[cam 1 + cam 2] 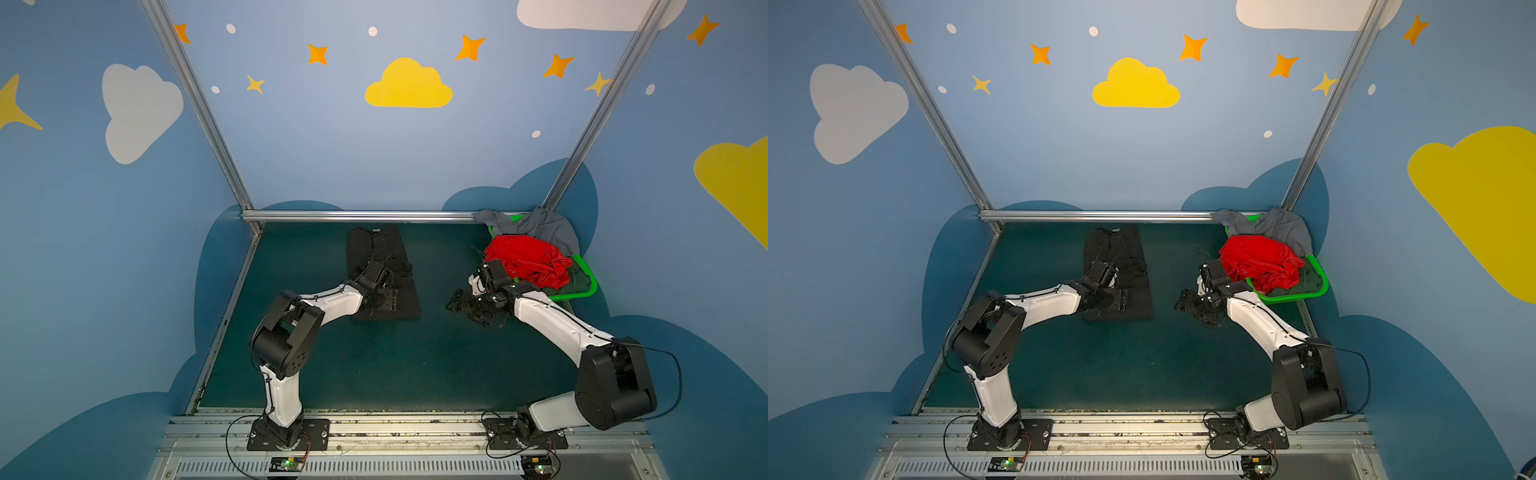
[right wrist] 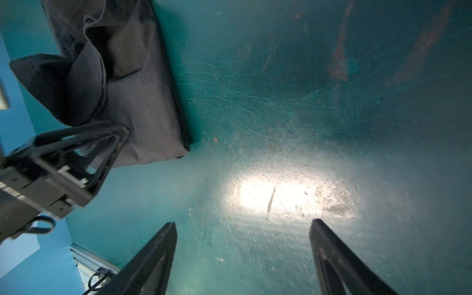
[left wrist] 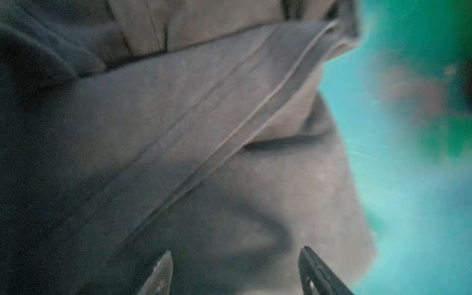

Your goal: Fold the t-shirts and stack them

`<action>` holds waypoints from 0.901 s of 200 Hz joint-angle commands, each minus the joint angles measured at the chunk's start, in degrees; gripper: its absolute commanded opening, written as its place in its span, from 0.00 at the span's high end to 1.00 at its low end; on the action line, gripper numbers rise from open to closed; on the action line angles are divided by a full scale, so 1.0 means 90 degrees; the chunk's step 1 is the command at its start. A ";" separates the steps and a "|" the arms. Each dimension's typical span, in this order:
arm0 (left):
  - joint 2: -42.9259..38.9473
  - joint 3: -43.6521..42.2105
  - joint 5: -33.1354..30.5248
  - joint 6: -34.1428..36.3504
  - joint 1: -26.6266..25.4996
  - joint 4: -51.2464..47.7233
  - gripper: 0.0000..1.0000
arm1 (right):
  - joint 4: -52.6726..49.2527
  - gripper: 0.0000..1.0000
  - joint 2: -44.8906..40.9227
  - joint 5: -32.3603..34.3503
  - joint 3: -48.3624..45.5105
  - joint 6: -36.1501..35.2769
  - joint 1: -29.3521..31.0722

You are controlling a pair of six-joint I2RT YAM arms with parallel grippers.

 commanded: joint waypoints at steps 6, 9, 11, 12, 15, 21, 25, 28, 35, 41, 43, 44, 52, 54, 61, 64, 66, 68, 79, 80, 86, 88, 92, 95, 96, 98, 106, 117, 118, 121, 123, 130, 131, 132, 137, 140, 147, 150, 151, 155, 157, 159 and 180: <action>0.0170 0.0247 -0.0425 0.0107 -0.0019 0.0095 0.23 | 0.0017 0.20 -0.0189 0.0022 -0.0137 0.0006 -0.0031; 0.0172 0.0259 -0.0461 0.0099 -0.0020 0.0112 0.23 | 0.0008 0.20 -0.0190 0.0029 -0.0142 0.0007 -0.0031; 0.0190 0.0273 -0.0485 0.0098 -0.0025 0.0115 0.23 | 0.0000 0.20 -0.0186 0.0031 -0.0146 -0.0004 -0.0031; 0.0191 0.0282 -0.0492 0.0093 -0.0027 0.0120 0.23 | -0.0001 0.20 -0.0184 0.0026 -0.0146 -0.0002 -0.0031; 0.0199 0.0290 -0.0520 0.0084 -0.0029 0.0132 0.23 | -0.0003 0.20 -0.0173 0.0036 -0.0147 -0.0001 -0.0035; 0.0222 0.0327 -0.0570 0.0088 -0.0028 0.0166 0.24 | -0.0004 0.20 -0.0166 0.0045 -0.0157 0.0000 -0.0040; 0.0242 0.0347 -0.0589 0.0094 -0.0039 0.0190 0.24 | 0.0009 0.20 -0.0164 0.0041 -0.0166 0.0000 -0.0040; 0.0256 0.0365 -0.0602 0.0097 -0.0039 0.0201 0.24 | 0.0007 0.20 -0.0155 0.0041 -0.0166 0.0000 -0.0040; 0.0301 0.0412 -0.0647 0.0104 -0.0042 0.0223 0.24 | 0.0013 0.20 -0.0143 0.0034 -0.0177 0.0009 -0.0040; 0.0334 0.0468 -0.0681 0.0116 -0.0040 0.0224 0.24 | 0.0022 0.20 -0.0132 0.0018 -0.0172 0.0009 -0.0038; 0.0352 0.0487 -0.0691 0.0124 -0.0030 0.0226 0.24 | 0.0018 0.20 -0.0123 0.0021 -0.0175 0.0009 -0.0040; 0.0365 0.0497 -0.0698 0.0126 -0.0035 0.0225 0.24 | 0.0022 0.20 -0.0118 0.0016 -0.0175 0.0009 -0.0040; 0.0446 0.0562 -0.0754 0.0142 -0.0038 0.0215 0.24 | 0.0025 0.20 -0.0104 0.0003 -0.0177 0.0005 -0.0040; 0.0461 0.0591 -0.0773 0.0152 -0.0034 0.0214 0.24 | 0.0026 0.20 -0.0094 0.0002 -0.0176 0.0008 -0.0048; 0.0540 0.0681 -0.0830 0.0181 -0.0042 0.0189 0.24 | 0.0027 0.20 -0.0082 0.0002 -0.0176 0.0009 -0.0048; 0.0566 0.0718 -0.0847 0.0195 -0.0036 0.0185 0.24 | 0.0027 0.20 -0.0075 0.0002 -0.0176 0.0008 -0.0045; 0.0593 0.0742 -0.0857 0.0212 -0.0036 0.0167 0.24 | 0.0027 0.20 -0.0062 0.0002 -0.0176 0.0004 -0.0049; 0.0622 0.0763 -0.0860 0.0221 -0.0034 0.0153 0.24 | 0.0022 0.20 -0.0062 0.0002 -0.0176 0.0001 -0.0050; 0.0755 0.0898 -0.0930 0.0275 -0.0044 0.0104 0.24 | -0.0025 0.20 -0.0035 0.0022 -0.0152 0.0001 -0.0043; 0.0766 0.0902 -0.0939 0.0274 -0.0047 0.0105 0.24 | -0.0029 0.20 -0.0026 0.0022 -0.0150 0.0005 -0.0047; 0.0821 0.0949 -0.0971 0.0275 -0.0048 0.0094 0.24 | -0.0050 0.20 -0.0011 0.0022 -0.0138 0.0006 -0.0049; 0.0835 0.0961 -0.0988 0.0276 -0.0051 0.0088 0.24 | -0.0051 0.20 -0.0007 0.0017 -0.0137 0.0001 -0.0050; 0.0858 0.0979 -0.1010 0.0276 -0.0046 0.0095 0.25 | -0.0052 0.20 -0.0010 0.0013 -0.0137 0.0001 -0.0047; 0.0867 0.0984 -0.1029 0.0277 -0.0049 0.0113 0.25 | -0.0052 0.20 -0.0014 0.0012 -0.0137 0.0008 -0.0041; 0.0867 0.0984 -0.1033 0.0275 -0.0049 0.0119 0.25 | -0.0052 0.20 -0.0010 0.0012 -0.0137 0.0009 -0.0041; 0.0878 0.0985 -0.1053 0.0274 -0.0061 0.0131 0.25 | -0.0052 0.20 -0.0012 0.0012 -0.0137 0.0009 -0.0040; 0.0895 0.0987 -0.1128 0.0257 -0.0061 0.0193 0.25 | -0.0046 0.20 -0.0029 0.0029 -0.0147 0.0010 -0.0040; 0.0936 0.1009 -0.1282 0.0254 -0.0061 0.0251 0.24 | -0.0048 0.20 -0.0042 0.0075 -0.0166 0.0009 -0.0044; 0.0940 0.1017 -0.1296 0.0254 -0.0060 0.0252 0.24 | -0.0045 0.20 -0.0039 0.0077 -0.0166 0.0009 -0.0047; 0.0956 0.1035 -0.1334 0.0261 -0.0059 0.0258 0.24 | -0.0051 0.20 -0.0041 0.0085 -0.0166 0.0006 -0.0047; 0.0969 0.1046 -0.1357 0.0263 -0.0052 0.0261 0.24 | -0.0051 0.20 -0.0037 0.0089 -0.0166 0.0008 -0.0049; 0.1023 0.1107 -0.1436 0.0313 -0.0059 0.0267 0.24 | -0.0060 0.20 -0.0019 0.0095 -0.0157 0.0013 -0.0050; 0.1027 0.1119 -0.1446 0.0317 -0.0059 0.0270 0.24 | -0.0061 0.20 -0.0022 0.0097 -0.0157 0.0011 -0.0050; 0.1035 0.1130 -0.1456 0.0320 -0.0059 0.0266 0.24 | -0.0061 0.20 -0.0019 0.0099 -0.0157 0.0015 -0.0045; 0.1068 0.1184 -0.1512 0.0350 -0.0059 0.0252 0.24 | -0.0061 0.20 0.0001 0.0100 -0.0154 0.0018 -0.0049; 0.1109 0.1226 -0.1543 0.0356 -0.0059 0.0236 0.24 | -0.0061 0.20 0.0004 0.0095 -0.0148 0.0019 -0.0050; 0.1165 0.1333 -0.1605 0.0401 -0.0057 0.0192 0.24 | -0.0061 0.20 0.0030 0.0081 -0.0132 0.0020 -0.0050; 0.1197 0.1369 -0.1625 0.0417 -0.0054 0.0173 0.24 | -0.0059 0.20 0.0041 0.0075 -0.0130 0.0019 -0.0049; 0.1207 0.1387 -0.1628 0.0424 -0.0051 0.0169 0.24 | -0.0065 0.20 0.0042 0.0073 -0.0129 0.0024 -0.0045; 0.1231 0.1450 -0.1640 0.0460 -0.0058 0.0149 0.24 | -0.0071 0.20 0.0056 0.0073 -0.0119 0.0029 -0.0050; 0.1245 0.1479 -0.1641 0.0481 -0.0059 0.0144 0.25 | -0.0078 0.20 0.0061 0.0064 -0.0113 0.0029 -0.0048; 0.1254 0.1509 -0.1642 0.0499 -0.0059 0.0137 0.25 | -0.0073 0.20 0.0069 0.0062 -0.0111 0.0029 -0.0045; 0.1339 0.1733 -0.1687 0.0530 -0.0059 0.0105 0.24 | -0.0062 0.20 0.0049 0.0085 -0.0124 0.0067 -0.0040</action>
